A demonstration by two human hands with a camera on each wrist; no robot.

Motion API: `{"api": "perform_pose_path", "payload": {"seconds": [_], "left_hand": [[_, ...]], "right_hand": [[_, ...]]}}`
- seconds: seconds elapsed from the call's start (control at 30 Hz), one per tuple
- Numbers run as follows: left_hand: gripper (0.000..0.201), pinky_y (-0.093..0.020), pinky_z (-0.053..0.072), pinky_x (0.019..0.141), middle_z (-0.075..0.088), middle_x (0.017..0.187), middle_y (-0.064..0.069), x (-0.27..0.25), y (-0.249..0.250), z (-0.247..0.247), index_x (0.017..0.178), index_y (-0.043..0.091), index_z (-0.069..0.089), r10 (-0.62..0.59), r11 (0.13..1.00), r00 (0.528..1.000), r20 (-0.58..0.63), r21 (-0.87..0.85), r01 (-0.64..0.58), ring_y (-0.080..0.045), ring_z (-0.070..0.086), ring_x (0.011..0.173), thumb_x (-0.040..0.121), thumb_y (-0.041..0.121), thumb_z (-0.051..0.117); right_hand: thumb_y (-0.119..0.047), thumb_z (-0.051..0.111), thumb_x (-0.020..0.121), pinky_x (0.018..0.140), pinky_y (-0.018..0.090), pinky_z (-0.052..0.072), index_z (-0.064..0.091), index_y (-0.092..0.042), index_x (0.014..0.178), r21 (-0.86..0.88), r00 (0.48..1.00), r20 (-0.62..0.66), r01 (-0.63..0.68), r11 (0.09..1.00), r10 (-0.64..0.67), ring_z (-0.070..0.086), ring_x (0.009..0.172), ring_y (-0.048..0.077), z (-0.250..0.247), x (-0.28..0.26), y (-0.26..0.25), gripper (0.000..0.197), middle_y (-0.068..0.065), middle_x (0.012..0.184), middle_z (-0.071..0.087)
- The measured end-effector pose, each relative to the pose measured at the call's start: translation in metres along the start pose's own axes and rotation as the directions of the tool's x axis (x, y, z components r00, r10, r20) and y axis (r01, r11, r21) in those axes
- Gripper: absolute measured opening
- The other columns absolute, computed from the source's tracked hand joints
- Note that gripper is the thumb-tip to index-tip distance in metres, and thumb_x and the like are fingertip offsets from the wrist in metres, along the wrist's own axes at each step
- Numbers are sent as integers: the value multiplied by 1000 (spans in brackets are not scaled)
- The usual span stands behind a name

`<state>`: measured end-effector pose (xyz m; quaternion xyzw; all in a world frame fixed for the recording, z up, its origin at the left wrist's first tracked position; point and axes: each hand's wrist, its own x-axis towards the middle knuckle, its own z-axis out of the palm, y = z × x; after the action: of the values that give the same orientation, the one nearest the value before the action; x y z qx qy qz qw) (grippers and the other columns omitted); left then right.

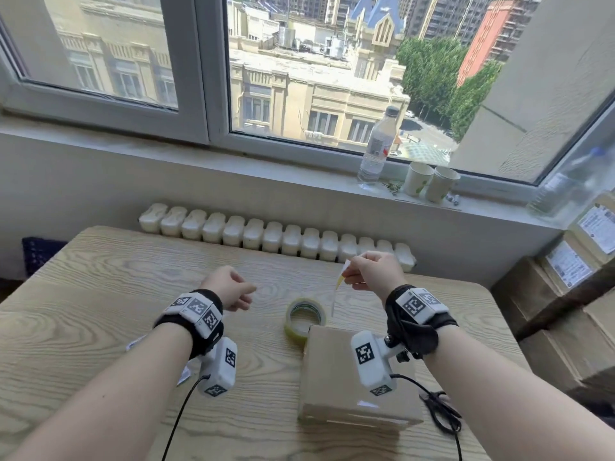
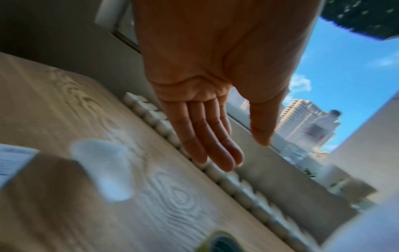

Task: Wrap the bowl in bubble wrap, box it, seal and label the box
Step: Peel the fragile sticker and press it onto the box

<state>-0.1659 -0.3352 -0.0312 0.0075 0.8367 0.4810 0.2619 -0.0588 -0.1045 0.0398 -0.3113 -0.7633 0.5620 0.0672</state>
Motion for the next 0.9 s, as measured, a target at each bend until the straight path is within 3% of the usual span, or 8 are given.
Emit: {"api": "perform_pose_path", "payload": {"seconds": [0.2, 0.33, 0.4, 0.47, 0.6, 0.7, 0.8, 0.9], "left_hand": [[49, -23, 51, 64, 60, 97, 2, -38, 74, 58, 107, 16, 53, 254, 939, 920, 299, 150, -308, -10, 60, 87, 74, 46, 74], [26, -31, 51, 77, 63, 95, -1, -45, 88, 90, 95, 16, 56, 343, 836, 911, 228, 369, -407, -16, 60, 90, 78, 29, 70], [8, -35, 53, 84, 65, 96, -5, -43, 88, 96, 85, 16, 57, 353, 836, 921, 164, 387, -390, -20, 63, 93, 82, 20, 63], [11, -36, 56, 82, 67, 91, -4, -43, 87, 99, 77, 18, 56, 303, 894, 937, 175, 288, -343, -19, 65, 89, 85, 17, 63], [9, -37, 57, 79, 69, 92, -9, -48, 82, 101, 81, 15, 60, 216, 974, 951, 219, 24, -227, -21, 68, 84, 86, 11, 65], [8, -28, 57, 69, 68, 94, -11, -56, 79, 107, 94, 6, 62, 181, 983, 955, 235, -68, -170, -18, 66, 77, 86, 6, 65], [16, -22, 56, 62, 67, 89, -8, -64, 73, 115, 99, 5, 60, 130, 991, 947, 293, -61, -117, -16, 66, 75, 85, 3, 66], [18, -21, 55, 69, 66, 89, -3, -68, 63, 125, 95, 10, 61, 109, 987, 936, 334, 79, -142, -17, 65, 84, 81, 3, 70]], "right_hand": [[-6, 53, 88, 78, 37, 56, 61, -8, 66, 65, 1000, 12, 4, 998, -5, 66, 71, 23, -4, -10, 0, 23, 10, 74, 69], [-4, 52, 87, 73, 35, 55, 61, -7, 67, 95, 999, 20, 27, 995, -29, 65, 66, 21, -10, -17, 2, 22, 10, 74, 68], [-10, 54, 90, 66, 31, 53, 62, -9, 67, 128, 999, 8, 31, 991, -33, 63, 61, 18, -17, -18, 5, 24, 9, 72, 68], [-24, 56, 92, 61, 29, 52, 62, -11, 67, 122, 998, -48, 39, 992, -33, 62, 58, 16, -26, -17, 14, 29, 6, 71, 69], [-33, 66, 86, 60, 29, 55, 63, -16, 77, -52, 978, -204, -40, 998, 29, 64, 66, 13, -51, -17, 45, 20, 3, 82, 69], [-29, 76, 79, 58, 24, 51, 63, -14, 90, -97, 986, -75, -155, 983, 148, 63, 79, 14, -64, -20, 67, 22, 1, 88, 67], [-15, 78, 78, 56, 22, 47, 64, -10, 82, -112, 967, 111, -219, 969, 231, 58, 63, 10, -69, -26, 79, 15, 3, 73, 66], [-12, 79, 76, 57, 23, 47, 62, -10, 74, -185, 958, 131, -230, 955, 256, 57, 58, 10, -73, -30, 89, 17, 4, 69, 67]]}}
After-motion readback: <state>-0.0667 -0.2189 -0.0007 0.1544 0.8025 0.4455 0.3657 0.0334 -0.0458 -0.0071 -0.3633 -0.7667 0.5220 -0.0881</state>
